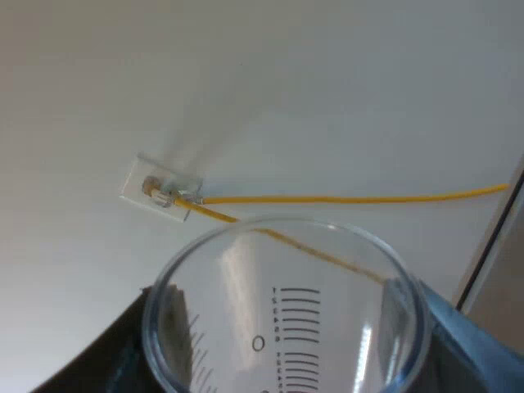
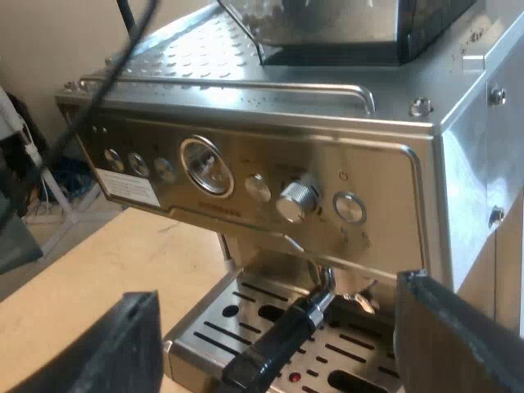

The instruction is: Pour the beans into the coffee machine

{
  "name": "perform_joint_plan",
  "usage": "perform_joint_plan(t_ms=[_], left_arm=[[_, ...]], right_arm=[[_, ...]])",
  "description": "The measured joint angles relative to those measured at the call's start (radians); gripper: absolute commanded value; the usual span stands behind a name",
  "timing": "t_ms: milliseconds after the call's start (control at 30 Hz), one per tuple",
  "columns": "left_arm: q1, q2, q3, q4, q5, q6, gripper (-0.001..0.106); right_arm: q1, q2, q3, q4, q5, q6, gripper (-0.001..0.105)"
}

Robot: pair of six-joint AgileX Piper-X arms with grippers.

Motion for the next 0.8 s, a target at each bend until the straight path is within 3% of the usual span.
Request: perform_joint_plan(t_ms=[200,300,467,633,800], left_arm=[[0.0,0.017,-0.002,-0.008,0.0,0.053,0.032],[0.0,0.026,-0.002,-0.027,0.0,0.137,0.032],[0.0,0.029,-0.002,-0.068,0.0,0.215,0.032],[0.0,0.029,-0.003,-0.079,0.002,0.354,0.032],[0.0,0.029,-0.003,-0.079,0.021,0.428,0.032]], right_arm=[[0.0,-0.023,0.0,0.013,0.0,0.0,0.062],[0.0,-0.023,0.0,0.031,0.0,0.0,0.062],[0.0,-0.023,0.0,0.046,0.0,0.0,0.062],[0.0,-0.023,0.0,0.052,0.0,0.0,0.062],[0.0,-0.023,0.0,0.052,0.0,0.0,0.062]])
